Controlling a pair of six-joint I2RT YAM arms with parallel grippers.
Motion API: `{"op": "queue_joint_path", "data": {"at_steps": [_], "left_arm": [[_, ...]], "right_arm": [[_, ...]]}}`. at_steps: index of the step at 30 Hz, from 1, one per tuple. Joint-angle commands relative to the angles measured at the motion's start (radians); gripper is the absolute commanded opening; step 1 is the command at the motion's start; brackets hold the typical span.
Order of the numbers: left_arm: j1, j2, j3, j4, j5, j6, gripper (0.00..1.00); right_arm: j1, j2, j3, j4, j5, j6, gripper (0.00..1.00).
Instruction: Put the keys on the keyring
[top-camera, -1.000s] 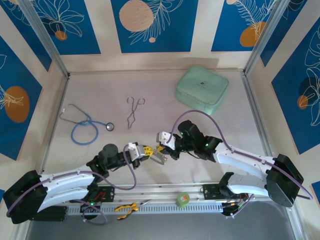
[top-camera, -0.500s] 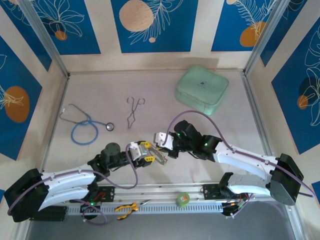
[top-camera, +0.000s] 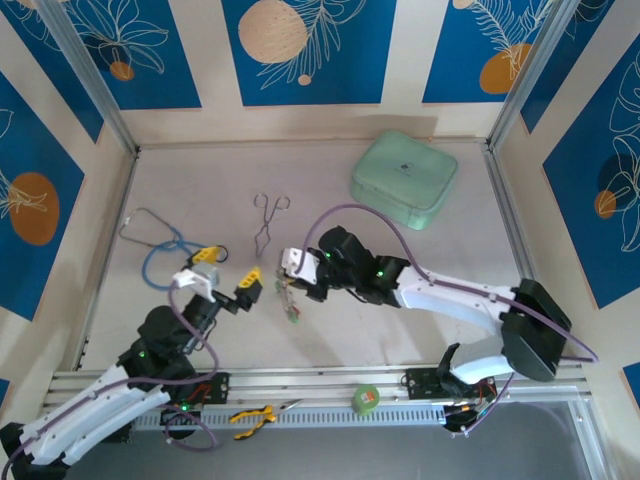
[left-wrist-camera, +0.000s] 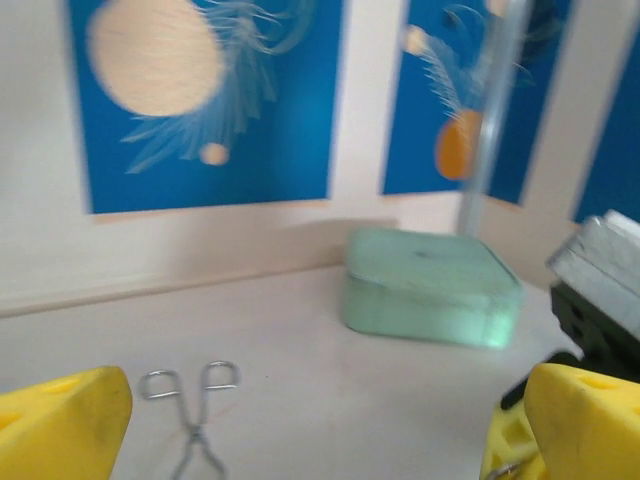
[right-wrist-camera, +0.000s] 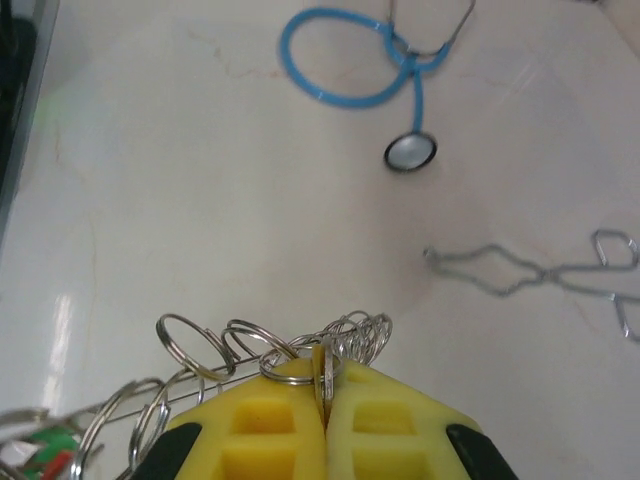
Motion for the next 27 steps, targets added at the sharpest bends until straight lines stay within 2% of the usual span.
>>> {"op": "queue_joint_path", "data": {"at_steps": [1,4,8,17,23,25,27], "left_arm": [[0.001,-0.026,0.058,-0.170,-0.222,-0.060,1.00],[0.001,0.042,0.081,-0.166,-0.271,-0.060,1.00],[0.004,0.174,0.110,-0.152,-0.309,-0.041,1.00],[0.044,0.389,0.139,-0.059,-0.303,-0.015,1.00],[0.094,0.479,0.141,-0.033,-0.274,-0.035,1.00],[0.120,0.502,0.139,-0.038,-0.250,-0.037,1.00],[0.152,0.523,0.141,-0.047,-0.231,-0.043,1.00]], "right_arm": [[0.007,0.096,0.062,0.176,-0.012,0.098,0.00],[0.009,0.193,0.072,0.217,0.015,0.152,0.00],[-0.019,0.248,0.026,0.171,0.083,0.124,0.00],[-0.054,0.178,-0.054,-0.170,0.302,-0.106,0.00],[-0.068,0.180,-0.079,-0.332,0.424,-0.143,0.00],[-0.075,0.186,-0.097,-0.360,0.462,-0.147,0.05],[-0.089,0.179,-0.121,-0.376,0.488,-0.149,0.14]]}}
